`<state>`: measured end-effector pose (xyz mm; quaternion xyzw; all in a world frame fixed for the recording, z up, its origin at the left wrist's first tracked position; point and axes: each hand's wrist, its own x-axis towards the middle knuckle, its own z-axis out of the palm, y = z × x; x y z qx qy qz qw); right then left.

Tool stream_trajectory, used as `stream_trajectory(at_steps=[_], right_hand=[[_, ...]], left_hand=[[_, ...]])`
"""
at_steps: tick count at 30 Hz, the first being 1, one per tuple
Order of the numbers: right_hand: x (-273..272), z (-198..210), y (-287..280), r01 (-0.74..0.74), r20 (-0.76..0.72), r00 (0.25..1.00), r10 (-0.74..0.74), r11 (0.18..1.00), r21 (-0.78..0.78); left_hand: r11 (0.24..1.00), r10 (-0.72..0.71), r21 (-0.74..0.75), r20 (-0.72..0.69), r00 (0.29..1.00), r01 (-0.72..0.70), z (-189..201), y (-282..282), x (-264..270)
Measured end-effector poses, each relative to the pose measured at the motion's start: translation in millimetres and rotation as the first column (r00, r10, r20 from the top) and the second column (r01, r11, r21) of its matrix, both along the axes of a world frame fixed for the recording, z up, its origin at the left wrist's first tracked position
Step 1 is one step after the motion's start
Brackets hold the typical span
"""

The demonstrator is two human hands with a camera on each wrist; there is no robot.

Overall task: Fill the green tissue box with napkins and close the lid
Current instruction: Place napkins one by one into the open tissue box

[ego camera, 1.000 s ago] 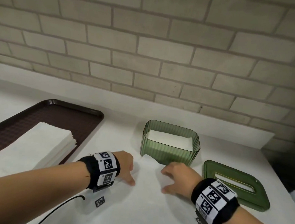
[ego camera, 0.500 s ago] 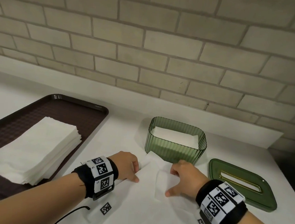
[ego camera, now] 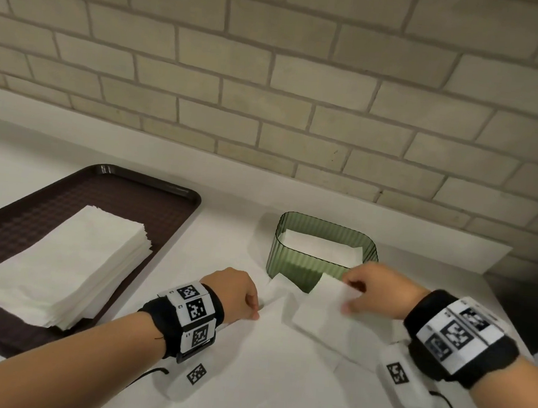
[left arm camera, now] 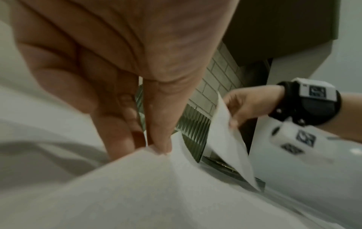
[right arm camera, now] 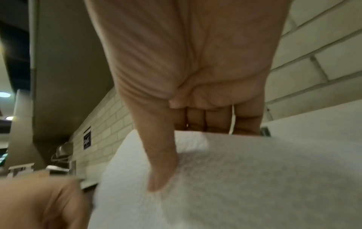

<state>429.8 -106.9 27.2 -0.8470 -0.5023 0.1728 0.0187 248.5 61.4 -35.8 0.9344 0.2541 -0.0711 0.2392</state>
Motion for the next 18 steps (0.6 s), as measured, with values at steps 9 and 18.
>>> stream_trajectory(at_steps=[9,18], right_hand=[[39.7,70.5,22.4,0.126,0.062,0.983,-0.174,0.875,0.467],[50.9,79.4,71.7,-0.035,0.237,0.970,-0.050,0.938,0.345]], left_hand=[[0.997,0.058,0.048,0.055,0.997,-0.061,1.6,4.6,0.0],[0.997,0.047,-0.074,0.229,0.972,-0.031,14.2,16.0,-6.5]])
